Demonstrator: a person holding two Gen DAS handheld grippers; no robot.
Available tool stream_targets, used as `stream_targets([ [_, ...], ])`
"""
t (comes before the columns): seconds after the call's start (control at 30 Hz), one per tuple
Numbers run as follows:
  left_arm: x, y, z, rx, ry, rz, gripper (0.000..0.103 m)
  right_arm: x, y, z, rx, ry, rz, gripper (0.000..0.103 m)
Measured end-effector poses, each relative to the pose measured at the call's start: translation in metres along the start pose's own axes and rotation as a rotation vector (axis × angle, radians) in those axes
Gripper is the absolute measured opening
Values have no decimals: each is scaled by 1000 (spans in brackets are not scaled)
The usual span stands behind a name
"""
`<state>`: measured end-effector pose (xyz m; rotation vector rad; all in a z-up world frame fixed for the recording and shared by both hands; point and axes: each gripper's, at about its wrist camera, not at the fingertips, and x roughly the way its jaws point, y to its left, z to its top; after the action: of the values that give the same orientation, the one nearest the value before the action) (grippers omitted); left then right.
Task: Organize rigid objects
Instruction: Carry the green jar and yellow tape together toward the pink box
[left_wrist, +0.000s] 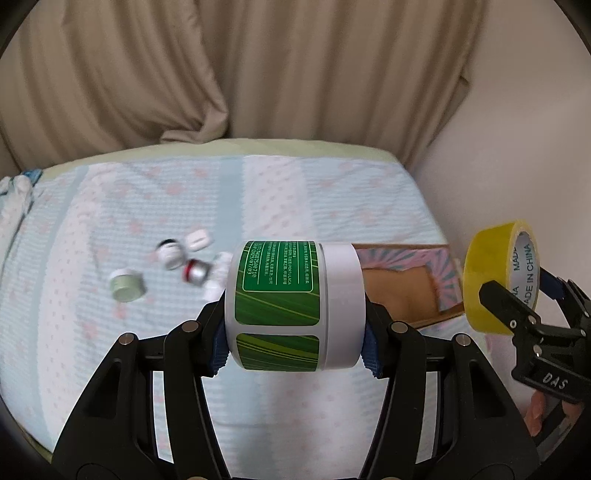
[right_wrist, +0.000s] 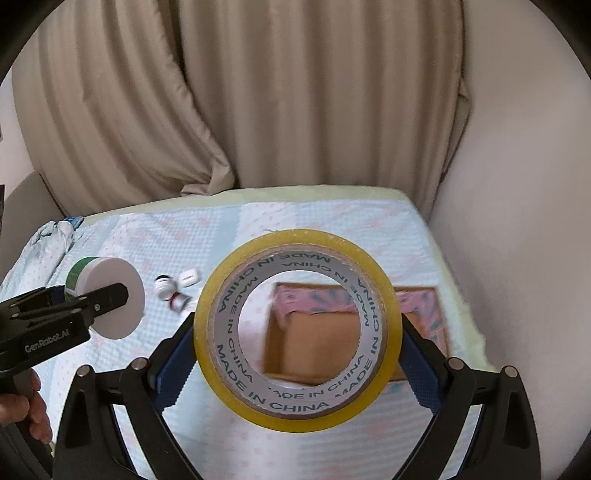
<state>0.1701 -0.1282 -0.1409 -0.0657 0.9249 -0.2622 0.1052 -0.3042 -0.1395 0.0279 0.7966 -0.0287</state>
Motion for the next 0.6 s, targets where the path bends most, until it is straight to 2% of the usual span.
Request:
stream_targets([
  [0.17, 16, -56, 3, 19, 12, -29, 52, 0, -58, 11, -1, 6, -26, 96],
  [0.3, 40, -91, 3, 30, 44, -52, 52, 11, -100, 12, 4, 42, -30, 96],
  [0.5, 99, -131, 1, 74, 126, -64, 52, 59, -144, 5, -33, 131, -34, 96],
  [0.6, 131, -142, 1, 95, 167, -55, 52, 93, -157, -3, -60, 188, -9, 96],
])
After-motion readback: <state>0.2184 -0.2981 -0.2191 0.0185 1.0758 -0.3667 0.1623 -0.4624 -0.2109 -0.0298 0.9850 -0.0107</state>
